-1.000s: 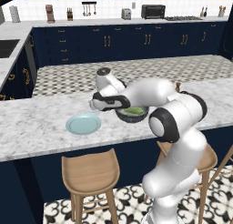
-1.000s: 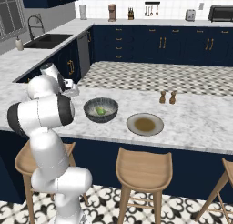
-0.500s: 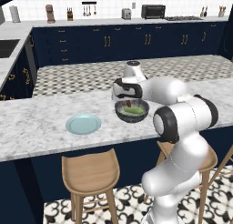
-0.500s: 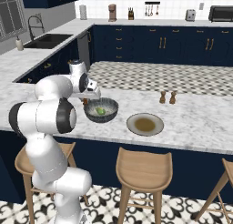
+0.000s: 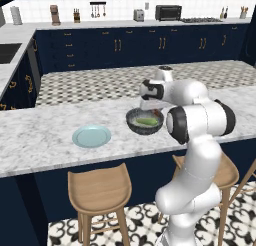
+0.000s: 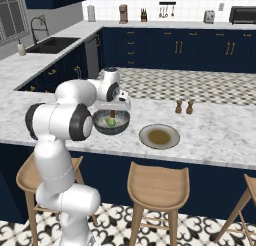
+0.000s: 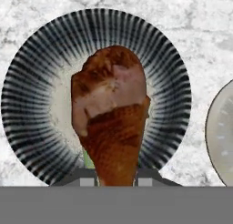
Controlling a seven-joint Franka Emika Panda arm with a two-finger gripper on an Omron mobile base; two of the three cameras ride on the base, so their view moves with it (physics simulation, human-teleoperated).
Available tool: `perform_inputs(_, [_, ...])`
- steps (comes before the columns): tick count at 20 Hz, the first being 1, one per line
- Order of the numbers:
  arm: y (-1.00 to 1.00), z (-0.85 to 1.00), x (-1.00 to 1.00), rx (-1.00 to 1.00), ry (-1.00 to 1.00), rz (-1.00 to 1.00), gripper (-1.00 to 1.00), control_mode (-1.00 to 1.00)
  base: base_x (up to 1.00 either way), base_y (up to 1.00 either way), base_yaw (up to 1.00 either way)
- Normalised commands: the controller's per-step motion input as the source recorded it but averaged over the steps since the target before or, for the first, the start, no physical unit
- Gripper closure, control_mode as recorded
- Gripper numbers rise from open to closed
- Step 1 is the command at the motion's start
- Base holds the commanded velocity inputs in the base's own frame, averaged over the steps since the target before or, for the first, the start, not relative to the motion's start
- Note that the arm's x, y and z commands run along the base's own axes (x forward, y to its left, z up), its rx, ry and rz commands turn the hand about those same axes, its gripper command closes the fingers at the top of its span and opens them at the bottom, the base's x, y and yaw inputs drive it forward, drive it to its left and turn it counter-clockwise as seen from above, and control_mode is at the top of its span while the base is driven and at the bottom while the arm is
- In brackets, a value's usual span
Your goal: Pick the chicken drumstick and corn from their plates and place them in the bowl. Then put the bowl in the fridge.
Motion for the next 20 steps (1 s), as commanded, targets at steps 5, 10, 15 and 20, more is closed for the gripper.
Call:
perform_inputs(5, [-0.1,-0.31,-0.01,0.0,0.0,0.32,1.0,-1.0,0.0,0.0,0.0])
perform_inputs(10, [0.34,-0.08,-0.11,-0.04,0.0,0.21,1.0,-1.0,0.0,0.0,0.0])
perform_inputs(15, [0.06,-0.07,-0.29,-0.01,0.0,0.1,1.0,-1.0,0.0,0.0,0.0])
perform_inputs(20, [-0.01,-0.07,0.0,0.0,0.06,0.02,-1.0,-1.0,0.0,0.0,0.0])
